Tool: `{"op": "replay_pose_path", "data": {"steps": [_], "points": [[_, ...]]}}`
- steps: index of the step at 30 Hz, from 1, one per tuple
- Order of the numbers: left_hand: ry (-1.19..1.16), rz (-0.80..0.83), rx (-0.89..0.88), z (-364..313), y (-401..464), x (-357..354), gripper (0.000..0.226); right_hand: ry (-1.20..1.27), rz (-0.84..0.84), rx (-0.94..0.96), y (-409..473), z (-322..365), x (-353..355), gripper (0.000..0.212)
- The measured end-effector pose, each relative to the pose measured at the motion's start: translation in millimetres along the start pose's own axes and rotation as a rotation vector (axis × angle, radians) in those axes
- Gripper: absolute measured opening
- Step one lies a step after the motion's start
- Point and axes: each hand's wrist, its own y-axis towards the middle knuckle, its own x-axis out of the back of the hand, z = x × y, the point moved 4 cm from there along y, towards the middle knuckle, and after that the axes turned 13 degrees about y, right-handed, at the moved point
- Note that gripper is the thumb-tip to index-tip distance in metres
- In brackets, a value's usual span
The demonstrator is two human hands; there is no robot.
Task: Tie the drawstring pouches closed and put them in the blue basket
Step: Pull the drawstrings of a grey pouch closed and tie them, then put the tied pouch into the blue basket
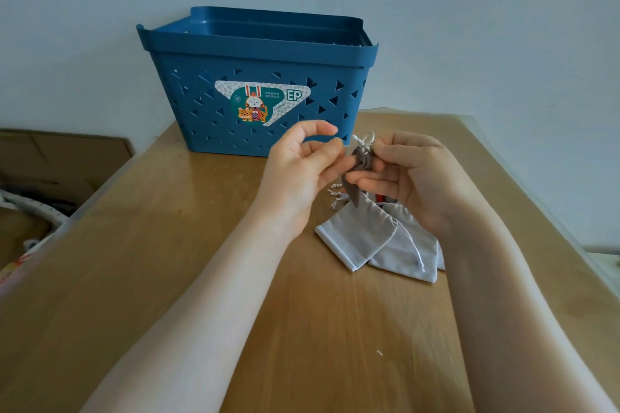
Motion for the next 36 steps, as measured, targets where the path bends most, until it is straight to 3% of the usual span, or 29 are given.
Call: {"op": "replay_pose_path", "data": {"steps": [4,7,10,14,20,25,28,36], "points": [[0.183,0.007,0.036,7.7,3.9,7.2,0.012,-0.058,-0.015,-0.067,2.1,-7.7,2.6,0.025],[0.291,0.098,0.084,13.8,2.5,2.9,0.029,-0.081,-0.053,-0.041,4.8,-9.9,3.6,0.018],[0.361,0.135,-0.013,11.5,-1.5,-5.7,0.041,-0.127,-0.085,0.002,6.5,-9.5,7.0,0.017],[0.473,0.188,-0.132,8.3,-6.9,-12.7,0.03,-0.077,-0.063,-0.007,6.1,-9.1,10.7,0.019],[0.412,0.014,-0.118,5.5,-2.3,0.8,0.016,-0.024,-0.142,0.081,10.0,-5.9,18.3,0.016],[0.366,-0.075,-0.141,-2.2,2.4,11.5,0.01,-0.083,-0.109,0.103,8.1,3.4,24.3,0.015],[0.404,-0.08,-0.17,-14.3,14.4,8.9,0.009,-0.12,-0.123,0.12,15.5,15.4,24.1,0.018],[0.548,-0.296,-0.314,-88.6,104.4,14.0,0.008,-0.339,-0.016,0.131,62.1,54.5,-13.2,0.015]]}}
